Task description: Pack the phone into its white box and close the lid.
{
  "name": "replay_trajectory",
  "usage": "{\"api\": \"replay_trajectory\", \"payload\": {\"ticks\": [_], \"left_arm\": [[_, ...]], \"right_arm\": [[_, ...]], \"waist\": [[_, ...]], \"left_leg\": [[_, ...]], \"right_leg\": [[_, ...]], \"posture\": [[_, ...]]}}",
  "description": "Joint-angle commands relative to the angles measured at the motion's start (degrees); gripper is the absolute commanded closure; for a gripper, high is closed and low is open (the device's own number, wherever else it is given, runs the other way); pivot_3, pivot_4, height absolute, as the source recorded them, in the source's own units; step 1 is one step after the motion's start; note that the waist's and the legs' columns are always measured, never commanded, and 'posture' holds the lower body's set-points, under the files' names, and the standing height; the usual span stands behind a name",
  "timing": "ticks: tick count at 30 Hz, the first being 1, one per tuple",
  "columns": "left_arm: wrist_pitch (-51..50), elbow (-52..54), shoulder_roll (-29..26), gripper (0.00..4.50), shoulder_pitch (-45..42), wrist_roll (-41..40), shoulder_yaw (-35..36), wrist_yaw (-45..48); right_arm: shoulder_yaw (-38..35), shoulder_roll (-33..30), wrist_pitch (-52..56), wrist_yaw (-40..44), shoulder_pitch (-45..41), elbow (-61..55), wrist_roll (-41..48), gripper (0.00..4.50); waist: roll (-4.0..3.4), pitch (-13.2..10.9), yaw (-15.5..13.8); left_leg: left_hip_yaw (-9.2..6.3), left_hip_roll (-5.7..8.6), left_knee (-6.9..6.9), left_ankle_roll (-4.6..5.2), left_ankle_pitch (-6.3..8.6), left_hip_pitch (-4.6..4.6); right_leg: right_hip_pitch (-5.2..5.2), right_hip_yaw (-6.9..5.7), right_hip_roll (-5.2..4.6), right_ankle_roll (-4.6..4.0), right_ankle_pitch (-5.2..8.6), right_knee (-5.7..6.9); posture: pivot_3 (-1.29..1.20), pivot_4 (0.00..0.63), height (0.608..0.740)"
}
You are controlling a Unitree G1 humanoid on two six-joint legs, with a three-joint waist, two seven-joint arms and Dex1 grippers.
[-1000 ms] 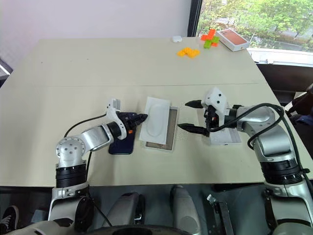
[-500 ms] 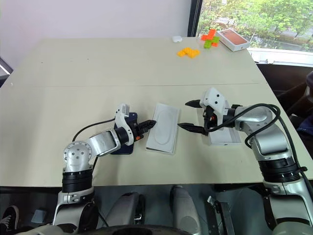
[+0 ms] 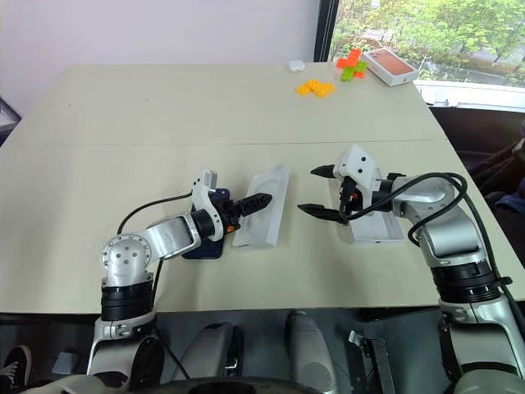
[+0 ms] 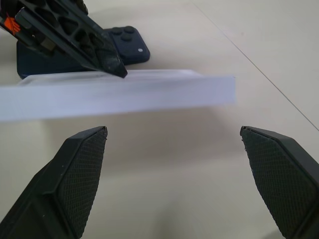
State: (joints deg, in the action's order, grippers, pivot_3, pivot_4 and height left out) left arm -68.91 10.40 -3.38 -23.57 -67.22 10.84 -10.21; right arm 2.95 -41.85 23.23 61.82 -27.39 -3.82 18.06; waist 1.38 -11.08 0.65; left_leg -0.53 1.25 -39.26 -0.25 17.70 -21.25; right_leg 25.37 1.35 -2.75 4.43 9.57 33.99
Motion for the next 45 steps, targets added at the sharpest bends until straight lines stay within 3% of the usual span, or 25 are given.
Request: {"api": "replay_trajectory", "payload": {"ticks": [1,13,18,21,24,31,38,45], "left_arm": [[-1.15,2.71,-1.08,0.08,-1.77,-1.48,-0.59,0.69],[-4.23,5.93,-3.57,0.08,-2.83,-5.83,-2.22,1.75],[-4.45,10.31,-10.31,0.08,-1.68,-4.01,-3.37,6.53],[0.64,13.23,-17.25,0.08,-1.18,-0.09,-2.61,15.45],[12.58,11.52,-28.21,0.00,-0.40,9.18,-0.72,31.49],[26.75,8.51,-40.07,0.00,6.25,17.85,-0.16,55.03],[27.91,10.97,-41.58,0.00,10.91,16.54,1.81,61.28],[29.44,12.11,-40.61,0.00,11.74,18.66,0.98,60.84]], "right_arm": [[0.08,0.75,-0.99,-0.61,-1.73,-0.24,-0.29,0.00],[0.81,2.00,-1.65,-1.35,-2.98,0.94,-1.08,0.00],[0.69,3.17,-0.64,-2.16,-3.29,0.23,-0.54,0.00],[0.00,4.74,1.67,-3.59,-3.75,-0.58,1.01,0.00],[3.22,7.15,0.82,-9.17,-3.53,-0.99,-4.42,0.90],[10.77,13.32,0.98,-17.56,-5.72,1.78,-13.72,4.44],[18.85,10.33,-4.40,-15.69,-4.46,1.96,-22.46,4.44],[22.92,6.71,-8.35,-11.29,-4.65,0.50,-27.94,4.44]], "waist": [[0.00,0.00,-0.02],[0.00,0.00,0.00],[0.00,0.00,0.14],[-0.01,-0.01,0.29],[-0.02,-0.01,0.29],[-0.05,-0.02,0.32],[-0.04,-0.02,0.04],[-0.04,-0.02,0.34]], "left_leg": [[0.00,0.00,0.00,0.00,0.00,0.00],[-0.01,0.00,0.00,0.00,0.00,-0.01],[-0.01,-0.01,0.00,0.00,0.00,-0.01],[0.01,-0.03,0.01,-0.01,0.00,0.00],[0.03,-0.02,0.02,-0.03,-0.02,-0.01],[0.15,-0.07,0.08,-0.03,-0.02,-0.07],[0.09,-0.04,0.07,0.04,0.02,-0.15],[0.10,-0.12,0.07,0.05,0.03,-0.06]], "right_leg": [[0.00,0.00,0.00,0.00,0.00,0.00],[0.01,0.00,-0.01,0.00,0.00,0.00],[0.02,0.00,0.01,0.00,0.00,0.01],[0.04,0.00,0.06,-0.15,0.08,0.02],[0.07,0.00,0.10,-0.21,0.11,0.04],[0.14,0.02,0.00,-0.25,0.14,-0.06],[0.16,-0.02,-0.08,-0.23,0.15,-0.10],[0.16,-0.03,0.01,-0.21,0.14,0.00]], "posture": [[0.00,0.150,0.740],[0.00,0.150,0.740],[0.00,0.150,0.740],[0.00,0.150,0.740],[0.00,0.150,0.740],[0.00,0.150,0.740],[0.00,0.150,0.740],[0.00,0.150,0.740]]}}
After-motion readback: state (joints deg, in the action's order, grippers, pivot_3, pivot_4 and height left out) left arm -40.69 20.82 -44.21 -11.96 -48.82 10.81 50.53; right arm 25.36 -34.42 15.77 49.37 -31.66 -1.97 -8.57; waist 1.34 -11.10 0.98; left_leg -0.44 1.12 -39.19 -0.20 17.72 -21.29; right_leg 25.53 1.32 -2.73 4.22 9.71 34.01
